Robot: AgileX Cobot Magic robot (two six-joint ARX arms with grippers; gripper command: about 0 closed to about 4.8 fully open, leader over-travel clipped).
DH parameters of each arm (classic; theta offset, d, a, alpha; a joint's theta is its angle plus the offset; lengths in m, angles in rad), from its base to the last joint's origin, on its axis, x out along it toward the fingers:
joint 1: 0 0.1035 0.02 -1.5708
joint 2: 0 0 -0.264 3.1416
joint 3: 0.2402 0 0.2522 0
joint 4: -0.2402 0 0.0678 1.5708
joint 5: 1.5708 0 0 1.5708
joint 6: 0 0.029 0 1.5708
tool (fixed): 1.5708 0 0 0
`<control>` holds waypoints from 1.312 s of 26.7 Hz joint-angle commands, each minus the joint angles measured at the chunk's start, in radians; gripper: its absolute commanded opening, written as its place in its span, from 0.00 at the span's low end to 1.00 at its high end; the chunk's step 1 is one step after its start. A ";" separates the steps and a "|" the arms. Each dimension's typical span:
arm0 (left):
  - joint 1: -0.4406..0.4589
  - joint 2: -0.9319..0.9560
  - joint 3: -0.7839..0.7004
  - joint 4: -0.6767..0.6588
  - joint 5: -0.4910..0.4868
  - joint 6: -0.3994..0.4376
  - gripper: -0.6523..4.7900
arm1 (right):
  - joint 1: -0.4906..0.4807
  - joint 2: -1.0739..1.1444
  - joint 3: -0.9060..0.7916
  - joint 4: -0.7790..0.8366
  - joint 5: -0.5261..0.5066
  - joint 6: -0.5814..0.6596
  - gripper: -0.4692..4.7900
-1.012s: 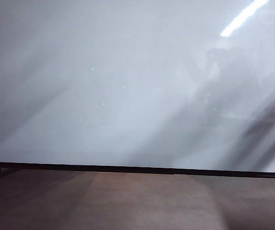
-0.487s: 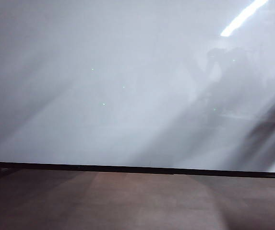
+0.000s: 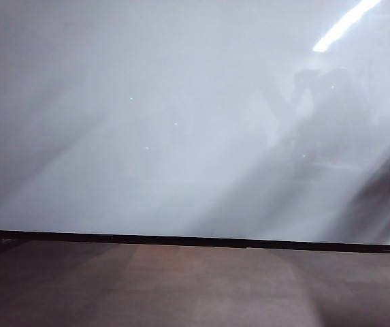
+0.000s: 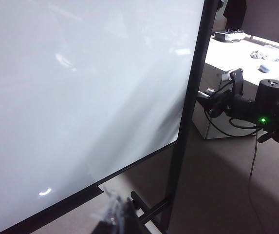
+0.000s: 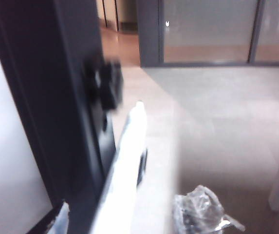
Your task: Reach to the right to find the marker pen, pick it up, and write the number 7 on the whiteboard.
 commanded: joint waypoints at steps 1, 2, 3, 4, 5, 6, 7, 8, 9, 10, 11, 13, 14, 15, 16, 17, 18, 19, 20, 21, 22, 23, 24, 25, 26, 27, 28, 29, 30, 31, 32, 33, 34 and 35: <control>0.001 -0.002 0.009 0.013 0.003 0.008 0.11 | 0.002 -0.005 0.002 0.040 -0.005 0.004 0.61; 0.001 -0.002 0.009 0.013 0.003 0.008 0.11 | 0.002 -0.005 0.002 0.049 -0.005 0.004 0.61; 0.001 -0.002 0.009 0.013 0.003 0.008 0.11 | 0.002 -0.005 0.002 0.053 -0.005 0.004 0.61; 0.001 -0.002 0.009 0.013 0.003 0.008 0.11 | 0.002 -0.005 0.002 0.053 -0.005 0.004 0.61; 0.001 -0.002 0.009 0.013 0.002 0.008 0.11 | 0.002 -0.005 0.002 0.053 -0.005 0.004 0.61; 0.001 -0.002 0.009 0.013 0.002 0.008 0.11 | 0.002 -0.005 0.002 0.053 -0.005 0.004 0.61; 0.001 -0.002 0.009 0.013 0.003 0.008 0.11 | 0.002 -0.005 0.002 0.053 -0.005 0.004 0.61; 0.001 -0.002 0.009 0.013 0.002 0.008 0.11 | 0.002 -0.005 0.002 0.053 -0.006 0.004 0.61; 0.001 -0.002 0.009 0.013 0.003 0.008 0.11 | 0.002 -0.005 0.002 0.053 -0.006 0.004 0.60; 0.001 -0.002 0.009 0.013 0.003 0.008 0.11 | 0.002 -0.005 0.002 0.053 -0.006 0.004 0.59; 0.001 -0.002 0.009 0.013 0.003 0.008 0.11 | 0.002 -0.005 0.002 0.053 -0.006 0.004 0.59; 0.001 -0.002 0.009 0.013 0.003 0.008 0.11 | 0.002 -0.005 0.002 0.053 -0.008 0.004 0.59; 0.001 -0.002 0.009 0.013 0.003 0.008 0.11 | 0.002 -0.005 0.002 0.054 -0.009 0.004 0.59; 0.001 -0.002 0.009 0.013 0.003 0.008 0.11 | 0.002 -0.005 0.002 0.054 -0.008 0.004 0.59; 0.001 -0.002 0.009 0.013 0.003 0.008 0.11 | 0.002 -0.005 0.002 0.054 -0.008 0.004 0.59; 0.001 -0.002 0.009 0.013 0.003 0.008 0.11 | 0.002 -0.005 0.002 0.061 -0.009 0.004 0.59; 0.001 -0.002 0.009 0.012 0.002 0.008 0.11 | 0.002 -0.005 0.002 0.071 -0.008 0.004 0.59; 0.001 -0.002 0.009 0.012 0.002 0.008 0.11 | 0.002 -0.005 0.002 0.084 -0.008 0.004 0.59; 0.001 -0.002 0.009 0.012 0.002 0.008 0.11 | 0.002 -0.005 0.002 0.083 -0.008 0.004 0.59; 0.001 -0.002 0.009 0.011 0.002 0.008 0.11 | 0.002 -0.005 0.002 0.080 -0.008 0.004 0.59; 0.001 -0.002 0.009 0.011 0.002 0.008 0.11 | 0.002 -0.005 0.002 0.070 -0.008 0.004 0.59; 0.001 -0.002 0.009 0.011 0.002 0.008 0.11 | 0.002 -0.005 0.002 0.066 -0.008 0.004 0.59; 0.001 -0.002 0.009 0.011 0.002 0.008 0.11 | 0.002 -0.005 0.002 0.068 -0.008 0.004 0.59; 0.001 -0.002 0.009 0.011 0.003 0.008 0.11 | 0.002 -0.005 0.002 0.068 -0.008 0.004 0.58; 0.001 -0.002 0.009 0.011 0.003 0.008 0.11 | 0.002 -0.005 0.002 0.068 -0.008 0.004 0.57; 0.001 -0.002 0.009 0.011 0.003 0.008 0.11 | 0.002 -0.005 0.002 0.061 -0.008 0.004 0.46; 0.000 -0.002 0.009 0.011 0.003 0.008 0.11 | 0.002 -0.005 0.002 0.050 -0.005 0.004 0.31; 0.000 -0.002 0.009 0.011 0.003 0.008 0.11 | 0.002 -0.005 0.002 0.039 -0.005 0.004 0.10; 0.000 -0.002 0.009 0.011 0.003 0.008 0.11 | 0.002 -0.005 0.002 0.037 -0.004 0.004 0.08; 0.000 -0.002 0.009 0.011 0.003 0.008 0.11 | 0.002 -0.005 0.002 0.038 -0.004 0.004 0.08; 0.000 -0.002 0.009 0.011 0.003 0.008 0.11 | 0.002 -0.005 0.002 0.039 -0.001 0.004 0.08; 0.000 -0.002 0.009 0.011 0.003 0.008 0.11 | 0.002 -0.005 0.002 0.039 -0.001 0.004 0.08; 0.000 -0.002 0.009 0.010 0.002 0.008 0.11 | 0.002 -0.005 0.002 0.043 0.000 0.004 0.08; 0.000 -0.002 0.009 0.010 0.000 0.008 0.11 | 0.002 -0.006 0.002 0.057 0.018 0.005 0.08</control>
